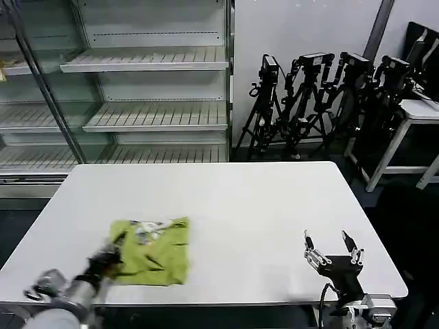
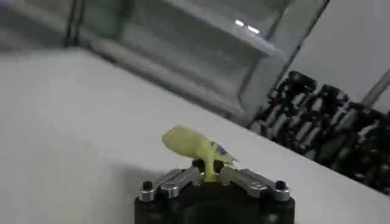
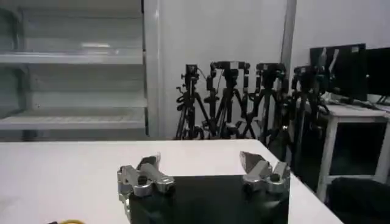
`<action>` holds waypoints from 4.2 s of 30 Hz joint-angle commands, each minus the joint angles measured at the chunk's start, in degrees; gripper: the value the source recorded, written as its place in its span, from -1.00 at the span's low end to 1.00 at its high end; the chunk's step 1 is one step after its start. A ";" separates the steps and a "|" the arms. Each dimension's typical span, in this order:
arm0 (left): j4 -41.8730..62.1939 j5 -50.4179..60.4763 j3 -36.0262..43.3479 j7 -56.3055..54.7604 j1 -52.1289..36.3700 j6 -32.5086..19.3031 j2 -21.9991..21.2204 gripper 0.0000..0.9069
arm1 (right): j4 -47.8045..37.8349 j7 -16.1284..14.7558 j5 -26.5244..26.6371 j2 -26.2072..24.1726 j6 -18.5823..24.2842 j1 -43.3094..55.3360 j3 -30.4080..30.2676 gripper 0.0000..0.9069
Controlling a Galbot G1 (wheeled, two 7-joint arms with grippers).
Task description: Fold and organize the clothes.
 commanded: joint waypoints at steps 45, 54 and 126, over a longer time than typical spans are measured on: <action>-14.73 -12.15 23.49 1.08 -13.38 -0.66 0.71 -0.93 | 3.90 -0.51 -4.54 3.93 2.17 -5.50 -2.45 1.00; -4.53 -21.43 24.53 -4.24 -13.29 -1.04 -4.38 -0.93 | 3.14 -0.53 -5.65 4.85 2.40 -6.83 -2.63 1.00; 22.93 89.27 44.85 1.79 -25.34 -21.76 7.40 -0.93 | -2.67 -0.69 -5.86 5.63 2.77 -3.83 -2.04 1.00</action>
